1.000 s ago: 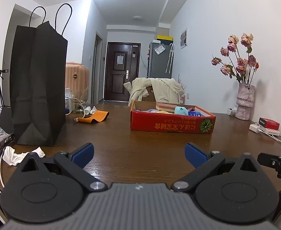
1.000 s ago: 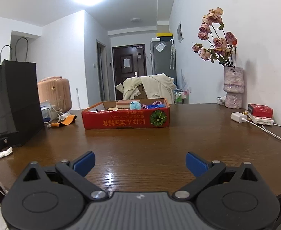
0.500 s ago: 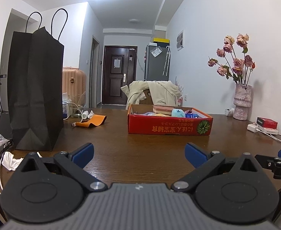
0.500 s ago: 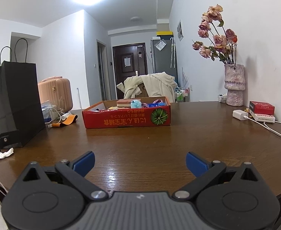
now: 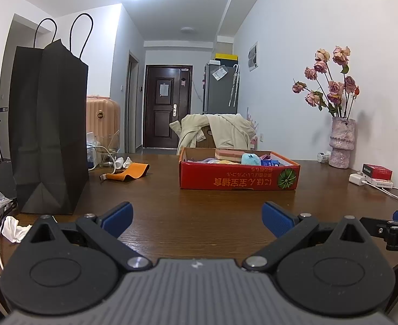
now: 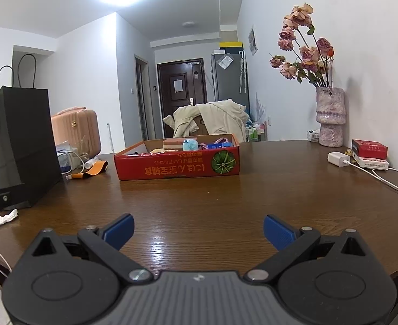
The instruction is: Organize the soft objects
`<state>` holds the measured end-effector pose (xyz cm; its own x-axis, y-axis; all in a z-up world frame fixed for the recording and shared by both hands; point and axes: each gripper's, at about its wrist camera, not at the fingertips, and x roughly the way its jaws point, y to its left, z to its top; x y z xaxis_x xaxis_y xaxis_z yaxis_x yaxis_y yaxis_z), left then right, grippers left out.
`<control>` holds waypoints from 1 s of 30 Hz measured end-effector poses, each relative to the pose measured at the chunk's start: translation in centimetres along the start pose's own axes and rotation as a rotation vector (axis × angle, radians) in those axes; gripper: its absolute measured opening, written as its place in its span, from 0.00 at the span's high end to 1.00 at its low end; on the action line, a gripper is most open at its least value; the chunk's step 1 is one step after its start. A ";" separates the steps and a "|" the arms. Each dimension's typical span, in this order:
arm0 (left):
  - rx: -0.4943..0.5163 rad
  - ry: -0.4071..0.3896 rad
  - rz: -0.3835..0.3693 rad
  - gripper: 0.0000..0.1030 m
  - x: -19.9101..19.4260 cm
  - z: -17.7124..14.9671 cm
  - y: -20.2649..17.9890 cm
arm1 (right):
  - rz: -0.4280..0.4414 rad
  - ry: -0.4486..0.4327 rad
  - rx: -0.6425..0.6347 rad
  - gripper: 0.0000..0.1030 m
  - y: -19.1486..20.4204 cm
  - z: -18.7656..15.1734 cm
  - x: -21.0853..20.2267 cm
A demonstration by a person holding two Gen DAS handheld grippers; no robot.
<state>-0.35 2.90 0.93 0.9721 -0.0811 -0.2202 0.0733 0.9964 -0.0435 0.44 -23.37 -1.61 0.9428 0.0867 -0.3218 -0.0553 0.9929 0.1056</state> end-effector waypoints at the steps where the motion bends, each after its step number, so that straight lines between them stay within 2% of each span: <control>1: 0.000 0.000 0.000 0.00 0.0 0.0 0.0 | 0.001 0.000 0.001 0.01 0.0 0.0 0.0; 30: 0.001 -0.003 0.002 0.00 0.0 0.2 0.0 | 0.006 -0.006 -0.002 0.01 0.1 0.0 0.0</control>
<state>-0.28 2.93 1.10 0.9728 -0.0790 -0.2177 0.0716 0.9966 -0.0418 0.44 -23.32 -1.57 0.9445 0.0926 -0.3151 -0.0618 0.9924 0.1062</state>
